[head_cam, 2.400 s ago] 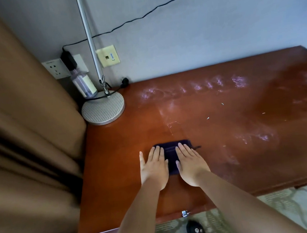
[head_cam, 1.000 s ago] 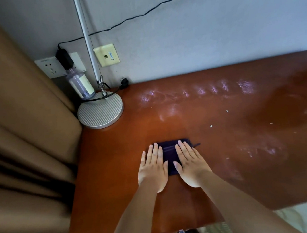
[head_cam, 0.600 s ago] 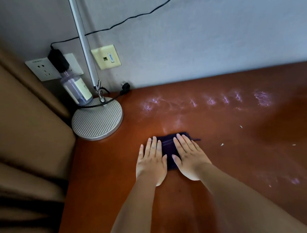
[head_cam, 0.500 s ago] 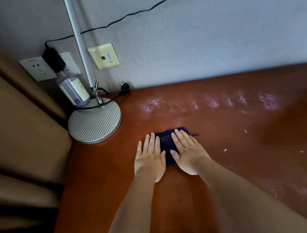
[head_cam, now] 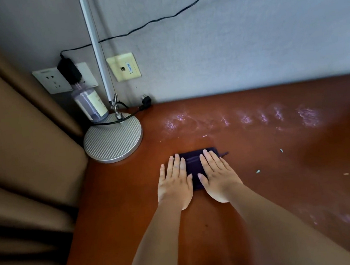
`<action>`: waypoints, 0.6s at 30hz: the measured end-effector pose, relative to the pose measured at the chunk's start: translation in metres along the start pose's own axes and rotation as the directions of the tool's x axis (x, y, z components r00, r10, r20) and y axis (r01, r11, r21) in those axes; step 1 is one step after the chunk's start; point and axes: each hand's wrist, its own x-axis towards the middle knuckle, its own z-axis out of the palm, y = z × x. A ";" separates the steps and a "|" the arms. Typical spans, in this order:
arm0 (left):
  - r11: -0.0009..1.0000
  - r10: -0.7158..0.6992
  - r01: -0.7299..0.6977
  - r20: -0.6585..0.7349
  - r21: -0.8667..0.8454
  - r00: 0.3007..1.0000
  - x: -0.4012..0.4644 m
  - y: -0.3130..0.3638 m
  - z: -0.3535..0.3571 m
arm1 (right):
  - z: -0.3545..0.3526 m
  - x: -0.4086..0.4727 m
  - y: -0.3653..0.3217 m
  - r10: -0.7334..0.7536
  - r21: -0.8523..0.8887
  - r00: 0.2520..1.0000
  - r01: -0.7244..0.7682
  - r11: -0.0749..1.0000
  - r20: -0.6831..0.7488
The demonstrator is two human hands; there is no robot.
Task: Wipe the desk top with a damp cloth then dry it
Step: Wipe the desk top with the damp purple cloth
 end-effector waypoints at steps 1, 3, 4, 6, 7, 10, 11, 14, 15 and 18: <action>1.000 0.013 -0.013 0.004 -0.001 1.000 -0.010 0.000 0.003 | 0.004 -0.011 -0.004 0.008 -0.002 1.000 -0.008 1.000 0.005; 0.999 0.037 -0.037 0.006 0.006 0.999 -0.032 -0.001 0.008 | 0.012 -0.033 -0.013 0.030 0.007 0.999 -0.030 1.000 0.009; 0.999 0.045 -0.045 0.006 0.008 0.999 -0.041 -0.002 0.011 | 0.015 -0.041 -0.017 0.033 0.008 0.999 -0.033 0.999 0.016; 0.998 0.063 -0.063 0.021 0.013 0.998 -0.065 -0.005 0.016 | 0.021 -0.062 -0.027 0.036 0.004 0.998 -0.036 0.999 0.051; 0.997 0.070 -0.070 0.023 0.019 0.997 -0.077 -0.006 0.020 | 0.024 -0.073 -0.034 0.042 0.001 0.997 -0.042 0.999 0.062; 0.996 0.089 -0.089 0.011 0.025 0.996 -0.106 -0.010 0.029 | 0.035 -0.101 -0.051 0.077 0.012 0.994 -0.078 0.997 0.079; 0.995 0.098 -0.098 0.010 0.020 0.995 -0.116 -0.011 0.031 | 0.038 -0.111 -0.055 0.084 0.017 0.993 -0.086 0.996 0.084; 0.994 0.112 -0.112 0.003 0.005 0.994 -0.140 -0.013 0.040 | 0.048 -0.132 -0.065 0.094 0.025 0.991 -0.096 0.995 0.092; 0.994 0.111 -0.111 -0.005 -0.003 0.994 -0.144 -0.013 0.042 | 0.050 -0.135 -0.067 0.097 0.024 0.991 -0.100 0.995 0.090; 0.994 0.106 -0.107 -0.019 -0.029 0.994 -0.147 -0.013 0.045 | 0.055 -0.136 -0.067 0.101 0.014 0.992 -0.102 0.995 0.073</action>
